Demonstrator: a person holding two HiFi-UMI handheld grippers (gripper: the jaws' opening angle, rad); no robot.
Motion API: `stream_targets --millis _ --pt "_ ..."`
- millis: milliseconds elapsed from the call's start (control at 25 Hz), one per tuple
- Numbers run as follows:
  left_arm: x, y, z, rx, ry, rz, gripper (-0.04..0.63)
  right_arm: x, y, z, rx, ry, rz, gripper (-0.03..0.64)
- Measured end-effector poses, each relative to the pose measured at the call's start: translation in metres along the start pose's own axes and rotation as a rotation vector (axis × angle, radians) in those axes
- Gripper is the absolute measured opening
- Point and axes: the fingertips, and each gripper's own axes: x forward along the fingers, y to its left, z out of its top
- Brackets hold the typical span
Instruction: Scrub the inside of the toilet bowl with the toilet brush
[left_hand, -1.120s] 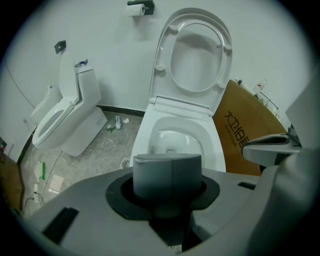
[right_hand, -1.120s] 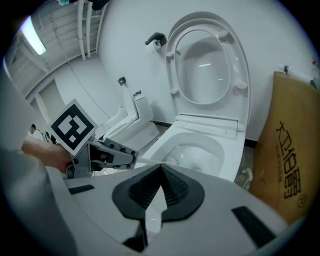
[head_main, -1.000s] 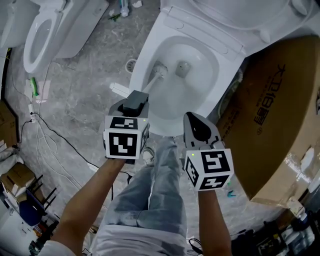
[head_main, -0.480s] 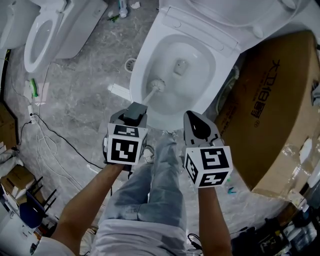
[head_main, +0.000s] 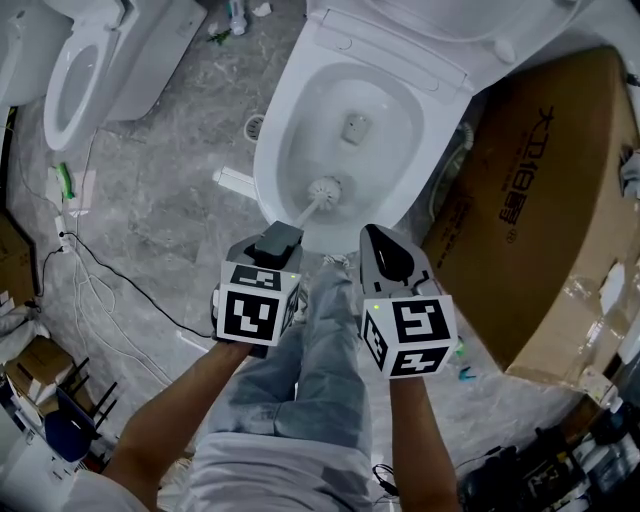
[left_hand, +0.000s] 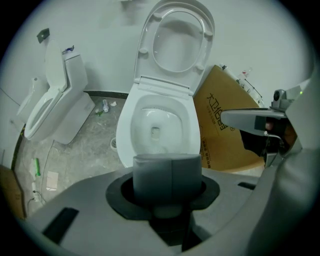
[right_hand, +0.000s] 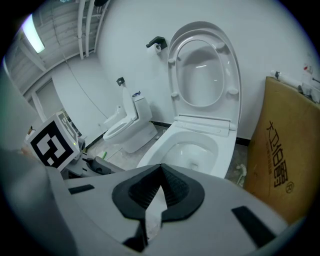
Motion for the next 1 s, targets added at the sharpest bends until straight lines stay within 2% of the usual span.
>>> stream_targets --millis 400,1000 --pt "0.013 -0.030 0.008 0.060 0.000 -0.055 0.156 -0.003 -0.019 -0.002 0.017 0.002 -0.026 -0.002" --pt "0.038 -0.064 0.066 0.088 -0.053 -0.114 0.156 -0.001 -0.053 0.004 0.032 0.008 -0.046 -0.002"
